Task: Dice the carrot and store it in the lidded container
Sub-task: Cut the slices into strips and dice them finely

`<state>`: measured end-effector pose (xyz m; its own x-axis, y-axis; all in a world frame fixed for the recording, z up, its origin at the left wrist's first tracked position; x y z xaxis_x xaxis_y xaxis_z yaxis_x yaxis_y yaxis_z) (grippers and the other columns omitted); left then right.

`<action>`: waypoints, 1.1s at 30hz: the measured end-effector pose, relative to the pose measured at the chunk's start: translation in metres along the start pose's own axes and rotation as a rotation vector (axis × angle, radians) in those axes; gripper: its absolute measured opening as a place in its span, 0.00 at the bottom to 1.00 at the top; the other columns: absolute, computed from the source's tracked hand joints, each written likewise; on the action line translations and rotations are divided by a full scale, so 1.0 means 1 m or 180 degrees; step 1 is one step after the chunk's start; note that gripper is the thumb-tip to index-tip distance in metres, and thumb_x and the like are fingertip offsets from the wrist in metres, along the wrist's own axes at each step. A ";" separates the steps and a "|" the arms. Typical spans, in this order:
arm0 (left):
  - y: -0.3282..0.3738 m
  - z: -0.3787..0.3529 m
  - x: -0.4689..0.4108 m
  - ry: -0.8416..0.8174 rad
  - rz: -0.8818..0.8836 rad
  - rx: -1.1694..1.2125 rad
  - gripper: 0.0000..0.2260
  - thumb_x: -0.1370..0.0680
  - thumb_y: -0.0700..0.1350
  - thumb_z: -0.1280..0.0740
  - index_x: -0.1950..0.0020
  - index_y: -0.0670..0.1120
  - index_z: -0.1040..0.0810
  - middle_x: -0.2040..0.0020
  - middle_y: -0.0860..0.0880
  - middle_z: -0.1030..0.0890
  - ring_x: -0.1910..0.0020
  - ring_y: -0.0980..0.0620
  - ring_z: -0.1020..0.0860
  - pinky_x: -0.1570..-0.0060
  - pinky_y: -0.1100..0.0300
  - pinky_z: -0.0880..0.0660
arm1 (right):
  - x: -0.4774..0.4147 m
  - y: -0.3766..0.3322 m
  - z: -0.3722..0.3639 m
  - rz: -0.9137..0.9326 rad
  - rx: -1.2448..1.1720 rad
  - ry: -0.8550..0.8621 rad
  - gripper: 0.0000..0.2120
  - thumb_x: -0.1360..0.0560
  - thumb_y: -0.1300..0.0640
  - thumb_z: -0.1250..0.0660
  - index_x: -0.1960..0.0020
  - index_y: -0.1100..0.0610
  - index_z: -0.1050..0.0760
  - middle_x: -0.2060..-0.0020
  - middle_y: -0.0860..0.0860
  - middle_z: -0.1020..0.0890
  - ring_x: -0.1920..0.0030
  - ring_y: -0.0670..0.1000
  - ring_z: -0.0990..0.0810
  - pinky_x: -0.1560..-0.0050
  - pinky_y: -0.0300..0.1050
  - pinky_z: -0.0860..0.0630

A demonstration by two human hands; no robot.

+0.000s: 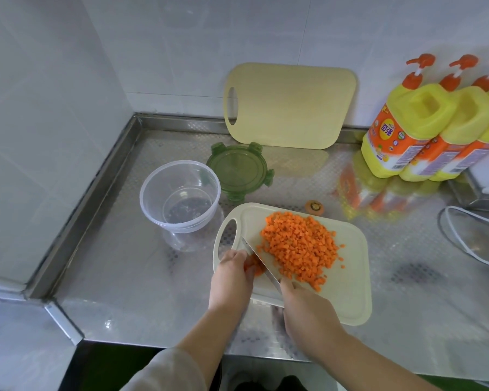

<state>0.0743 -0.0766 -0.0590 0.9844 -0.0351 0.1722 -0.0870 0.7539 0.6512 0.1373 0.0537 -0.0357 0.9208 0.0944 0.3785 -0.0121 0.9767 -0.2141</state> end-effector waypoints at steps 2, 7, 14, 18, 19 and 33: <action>0.000 0.000 0.000 0.0014 -0.0007 0.0006 0.05 0.23 0.42 0.35 0.59 0.47 0.26 0.56 0.53 0.27 0.60 0.53 0.26 0.61 0.60 0.29 | -0.001 -0.001 0.007 -0.0023 -0.0052 0.0000 0.14 0.23 0.61 0.40 0.39 0.54 0.36 0.54 0.49 0.23 0.58 0.52 0.24 0.65 0.43 0.33; 0.001 0.001 0.003 -0.0006 0.0005 0.0180 0.10 0.24 0.41 0.34 0.63 0.52 0.29 0.56 0.53 0.25 0.61 0.52 0.25 0.58 0.55 0.26 | -0.001 0.007 0.012 -0.0124 -0.0512 0.0004 0.06 0.23 0.62 0.43 0.51 0.52 0.38 0.65 0.47 0.30 0.60 0.53 0.22 0.66 0.45 0.30; 0.000 0.006 0.004 -0.0087 0.0127 0.0483 0.04 0.25 0.44 0.30 0.59 0.51 0.23 0.53 0.52 0.22 0.58 0.53 0.23 0.56 0.58 0.26 | 0.011 0.007 0.021 -0.0147 -0.0675 0.0289 0.05 0.20 0.59 0.47 0.46 0.53 0.36 0.61 0.49 0.27 0.54 0.54 0.22 0.59 0.45 0.32; -0.001 0.009 0.005 -0.0104 0.0120 0.0567 0.07 0.26 0.46 0.30 0.61 0.56 0.25 0.53 0.53 0.21 0.59 0.55 0.23 0.61 0.64 0.28 | 0.018 -0.002 0.030 0.0036 -0.0264 0.0241 0.12 0.22 0.62 0.44 0.39 0.56 0.36 0.49 0.51 0.23 0.52 0.54 0.23 0.62 0.45 0.35; -0.001 0.010 0.006 -0.0103 0.0099 0.0570 0.10 0.25 0.46 0.30 0.62 0.58 0.27 0.53 0.54 0.22 0.59 0.56 0.23 0.62 0.66 0.30 | 0.019 -0.004 0.031 0.0059 -0.0208 0.0260 0.13 0.22 0.63 0.44 0.38 0.56 0.36 0.49 0.50 0.23 0.53 0.54 0.24 0.65 0.45 0.36; -0.007 0.003 0.001 -0.0082 -0.0042 0.0361 0.04 0.26 0.40 0.31 0.58 0.49 0.19 0.53 0.52 0.23 0.59 0.53 0.23 0.53 0.58 0.24 | 0.009 -0.008 0.012 0.0079 0.0049 0.0098 0.19 0.23 0.62 0.40 0.33 0.57 0.40 0.50 0.50 0.23 0.58 0.55 0.21 0.75 0.41 0.45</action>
<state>0.0754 -0.0836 -0.0614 0.9815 -0.0625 0.1810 -0.0922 0.6742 0.7328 0.1408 0.0485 -0.0199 0.9317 0.1128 0.3454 -0.0408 0.9771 -0.2090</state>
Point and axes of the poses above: each hand's wrist, its own x-axis away from the middle knuckle, its own z-axis out of the back of the hand, y = z × x, the point moved 5 cm from there along -x, towards the middle knuckle
